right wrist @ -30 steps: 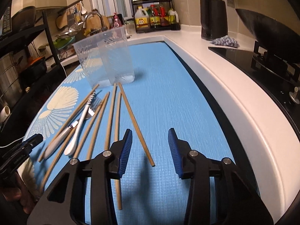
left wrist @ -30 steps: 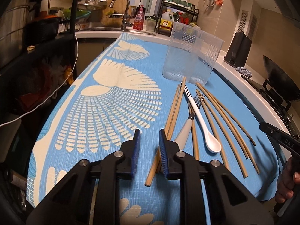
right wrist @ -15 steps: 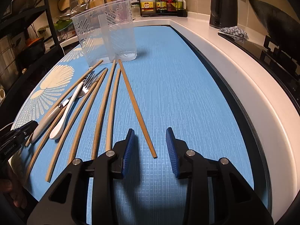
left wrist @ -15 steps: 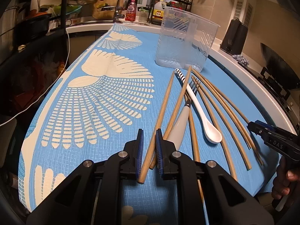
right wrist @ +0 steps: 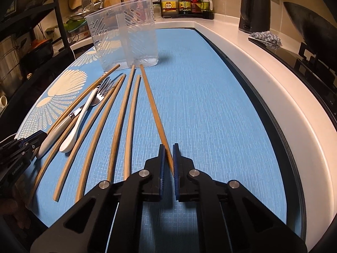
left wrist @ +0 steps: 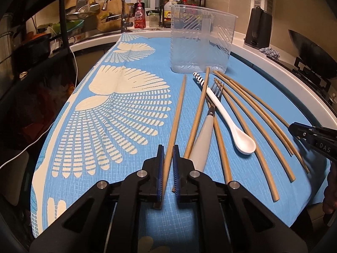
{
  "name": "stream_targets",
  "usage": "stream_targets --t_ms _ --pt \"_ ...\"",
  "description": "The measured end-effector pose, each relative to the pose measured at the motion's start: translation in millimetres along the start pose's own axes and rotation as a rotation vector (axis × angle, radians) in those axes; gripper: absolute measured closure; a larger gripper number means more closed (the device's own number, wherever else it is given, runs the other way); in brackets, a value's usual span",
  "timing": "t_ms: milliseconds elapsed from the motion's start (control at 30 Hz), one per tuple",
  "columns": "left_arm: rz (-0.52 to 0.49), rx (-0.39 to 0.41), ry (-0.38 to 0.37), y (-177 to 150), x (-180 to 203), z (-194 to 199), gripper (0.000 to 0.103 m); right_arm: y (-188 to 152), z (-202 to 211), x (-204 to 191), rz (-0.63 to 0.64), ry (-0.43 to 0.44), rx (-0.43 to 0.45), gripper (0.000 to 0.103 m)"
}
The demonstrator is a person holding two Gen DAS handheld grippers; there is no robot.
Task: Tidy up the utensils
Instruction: 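Lower the left tool onto a wooden chopstick and close it while the right tool grasps another chopstick, then lift the held chopsticks with both tools and carry them over the clear container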
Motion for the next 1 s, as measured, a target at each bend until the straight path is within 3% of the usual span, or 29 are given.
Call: stream_targets --t_ms 333,1000 --pt "0.039 0.002 0.011 -2.7 -16.1 6.3 0.096 -5.7 5.0 11.6 -0.058 -0.072 -0.017 0.097" --pt "0.036 0.041 0.029 -6.8 -13.2 9.1 0.096 -6.9 3.2 12.1 -0.061 -0.041 0.032 0.097"
Point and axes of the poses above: each gripper's, at about its wrist camera, not at the fingertips, and z roughly against the way its jaws point, x to its right, y to its top, the point moved 4 cm from there along -z, roughly the way its jaws point, and after that the axes turned 7 degrees about z, right-handed, at the moved point
